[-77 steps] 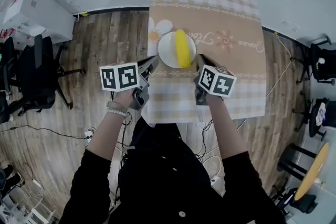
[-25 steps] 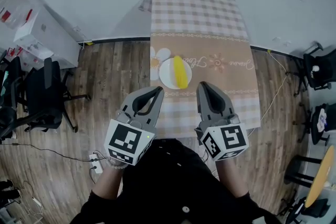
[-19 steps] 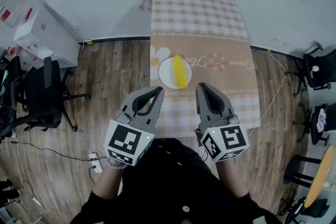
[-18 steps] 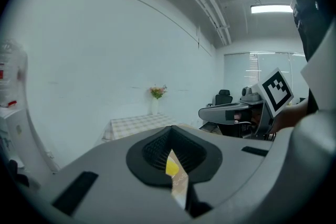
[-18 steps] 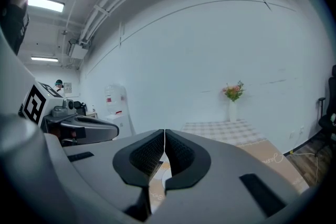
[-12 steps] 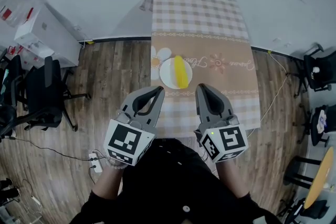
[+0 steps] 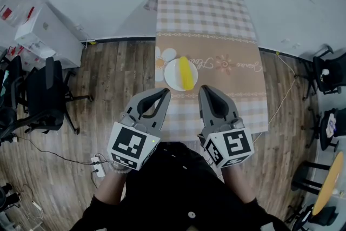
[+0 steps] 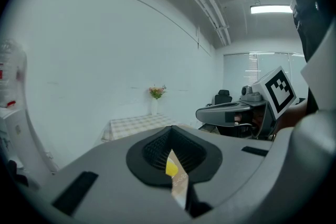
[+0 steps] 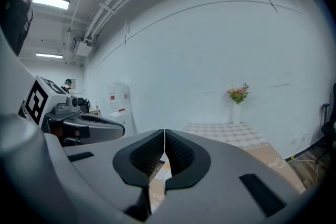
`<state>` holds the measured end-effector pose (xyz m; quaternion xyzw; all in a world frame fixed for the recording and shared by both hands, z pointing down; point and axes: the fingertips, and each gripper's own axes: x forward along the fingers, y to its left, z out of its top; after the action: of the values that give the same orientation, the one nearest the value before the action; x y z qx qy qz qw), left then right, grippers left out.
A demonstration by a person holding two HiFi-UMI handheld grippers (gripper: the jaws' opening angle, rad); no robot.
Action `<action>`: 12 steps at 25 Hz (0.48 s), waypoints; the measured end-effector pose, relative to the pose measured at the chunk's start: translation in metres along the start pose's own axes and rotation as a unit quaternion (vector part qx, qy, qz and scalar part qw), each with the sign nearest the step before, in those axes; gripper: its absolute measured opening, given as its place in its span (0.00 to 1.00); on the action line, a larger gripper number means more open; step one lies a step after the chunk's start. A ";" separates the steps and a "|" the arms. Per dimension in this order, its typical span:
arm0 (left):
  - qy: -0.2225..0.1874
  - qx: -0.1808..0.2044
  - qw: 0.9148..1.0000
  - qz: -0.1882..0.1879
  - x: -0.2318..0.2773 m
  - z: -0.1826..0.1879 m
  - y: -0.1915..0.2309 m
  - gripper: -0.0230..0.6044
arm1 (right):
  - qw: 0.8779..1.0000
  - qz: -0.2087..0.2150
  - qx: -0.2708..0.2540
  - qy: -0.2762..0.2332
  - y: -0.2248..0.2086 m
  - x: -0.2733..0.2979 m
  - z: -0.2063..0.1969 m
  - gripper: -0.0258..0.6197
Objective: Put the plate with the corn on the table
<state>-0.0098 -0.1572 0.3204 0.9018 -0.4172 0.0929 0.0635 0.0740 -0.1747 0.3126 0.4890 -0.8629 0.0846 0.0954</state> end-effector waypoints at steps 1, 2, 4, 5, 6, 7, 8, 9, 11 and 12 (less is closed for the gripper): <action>0.000 0.000 1.000 0.000 0.000 0.000 0.000 0.06 | 1.000 0.000 0.000 0.000 0.000 0.000 0.000 0.11; 0.001 0.000 1.000 0.000 0.001 0.000 0.000 0.06 | 1.000 0.001 0.000 0.000 0.000 0.001 0.001 0.11; 0.001 0.000 1.000 -0.001 0.001 0.000 -0.001 0.06 | 1.000 0.002 0.001 0.000 0.001 0.001 0.001 0.11; 0.002 0.000 1.000 -0.001 0.001 -0.001 -0.002 0.06 | 1.000 0.002 0.001 0.000 0.001 0.001 0.001 0.11; 0.002 0.000 1.000 -0.002 0.001 -0.001 -0.002 0.06 | 1.000 0.003 0.002 -0.001 0.001 0.001 0.001 0.11; 0.002 0.000 1.000 -0.002 0.002 -0.001 -0.002 0.06 | 1.000 0.003 0.003 -0.001 0.001 0.000 0.002 0.11; 0.002 0.000 1.000 -0.002 0.002 -0.002 -0.002 0.06 | 1.000 0.003 0.004 -0.002 0.001 0.000 0.002 0.11; 0.002 0.000 1.000 -0.003 0.002 -0.002 -0.002 0.06 | 1.000 0.003 0.004 -0.002 0.001 0.000 0.002 0.11; 0.002 0.000 1.000 -0.003 0.002 -0.003 -0.002 0.06 | 1.000 0.004 0.005 -0.003 0.001 0.000 0.002 0.11; 0.002 0.000 1.000 -0.002 0.002 -0.003 -0.002 0.06 | 1.000 0.004 0.006 -0.002 0.001 0.001 0.002 0.11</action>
<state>-0.0073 -0.1573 0.3234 0.9026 -0.4148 0.0950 0.0648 0.0724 -0.1752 0.3104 0.4867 -0.8644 0.0887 0.0902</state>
